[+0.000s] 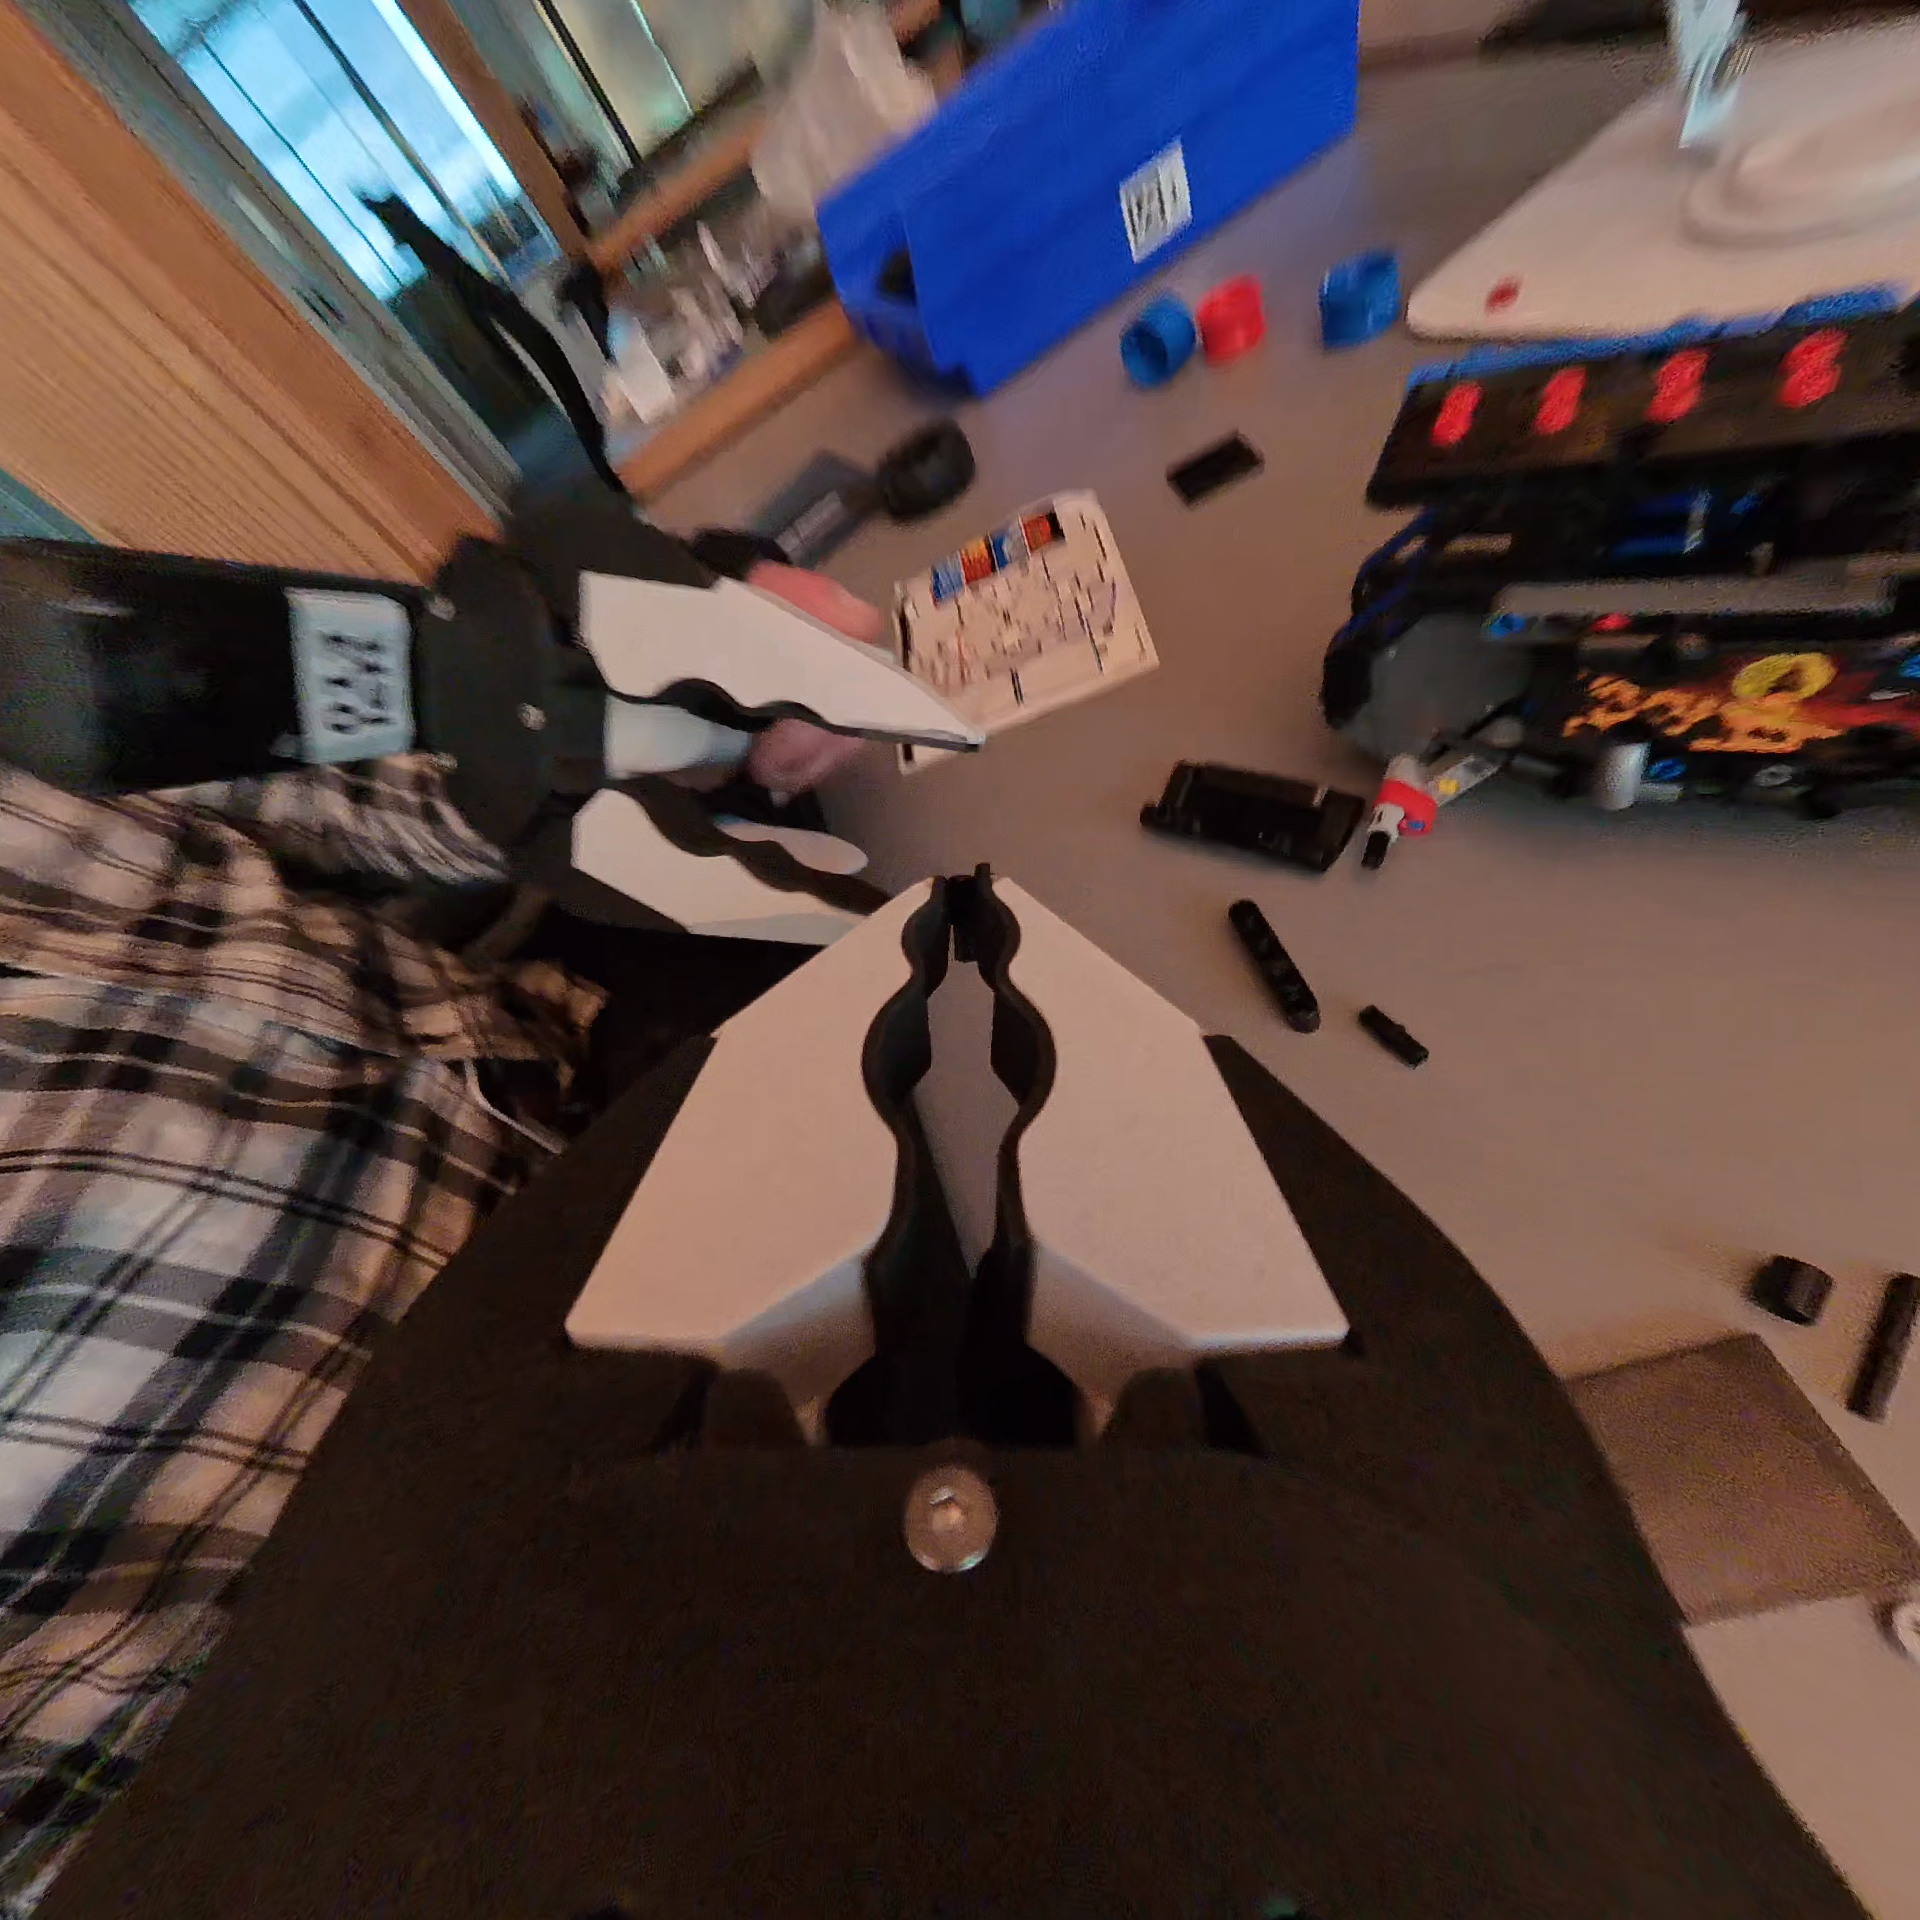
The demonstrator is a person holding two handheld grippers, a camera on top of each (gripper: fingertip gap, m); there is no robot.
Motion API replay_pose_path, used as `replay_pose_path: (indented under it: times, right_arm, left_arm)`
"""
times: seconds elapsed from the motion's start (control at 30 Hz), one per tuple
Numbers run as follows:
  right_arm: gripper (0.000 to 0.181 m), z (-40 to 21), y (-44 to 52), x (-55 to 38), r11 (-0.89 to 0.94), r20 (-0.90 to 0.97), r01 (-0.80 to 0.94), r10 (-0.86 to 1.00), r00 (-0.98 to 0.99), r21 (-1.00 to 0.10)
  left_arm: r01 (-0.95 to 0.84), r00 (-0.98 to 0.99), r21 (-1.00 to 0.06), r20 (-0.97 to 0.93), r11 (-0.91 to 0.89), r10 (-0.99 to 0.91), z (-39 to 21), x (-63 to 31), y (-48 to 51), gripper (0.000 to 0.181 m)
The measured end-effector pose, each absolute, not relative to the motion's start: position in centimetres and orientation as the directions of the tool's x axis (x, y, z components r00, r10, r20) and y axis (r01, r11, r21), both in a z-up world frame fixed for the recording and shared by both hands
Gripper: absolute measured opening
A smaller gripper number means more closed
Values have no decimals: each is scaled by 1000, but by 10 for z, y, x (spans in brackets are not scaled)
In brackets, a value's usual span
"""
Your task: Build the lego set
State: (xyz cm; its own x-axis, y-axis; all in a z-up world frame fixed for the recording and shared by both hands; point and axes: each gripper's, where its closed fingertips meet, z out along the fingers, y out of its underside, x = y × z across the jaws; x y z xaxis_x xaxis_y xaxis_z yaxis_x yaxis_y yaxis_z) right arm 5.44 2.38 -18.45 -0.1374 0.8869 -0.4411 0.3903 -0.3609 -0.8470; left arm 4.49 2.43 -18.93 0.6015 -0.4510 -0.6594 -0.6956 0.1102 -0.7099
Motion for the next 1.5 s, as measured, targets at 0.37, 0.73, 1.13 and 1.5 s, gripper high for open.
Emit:
replay_pose_path:
  times: [0.37,0.73,1.13,1.5]
  right_arm:
    - [12,-270,26,42,65,-78,782,987,-144,-620]
    - [3,-270,25,51,132,-17,759,983,-184,-637]
    - [2,-244,19,45,-27,-181,637,967,-178,-771]
    - [3,-206,18,38,-175,-289,468,939,-185,-867]
  left_arm:
    - [-791,495,-610,-588,-51,-640,-248,33,29,30]
    - [-788,455,-607,-458,-106,-763,-265,43,25,16]
    - [-786,459,-616,-518,-57,-722,-257,43,30,4]
    - [-680,554,-733,-509,-5,-659,-222,42,31,2]
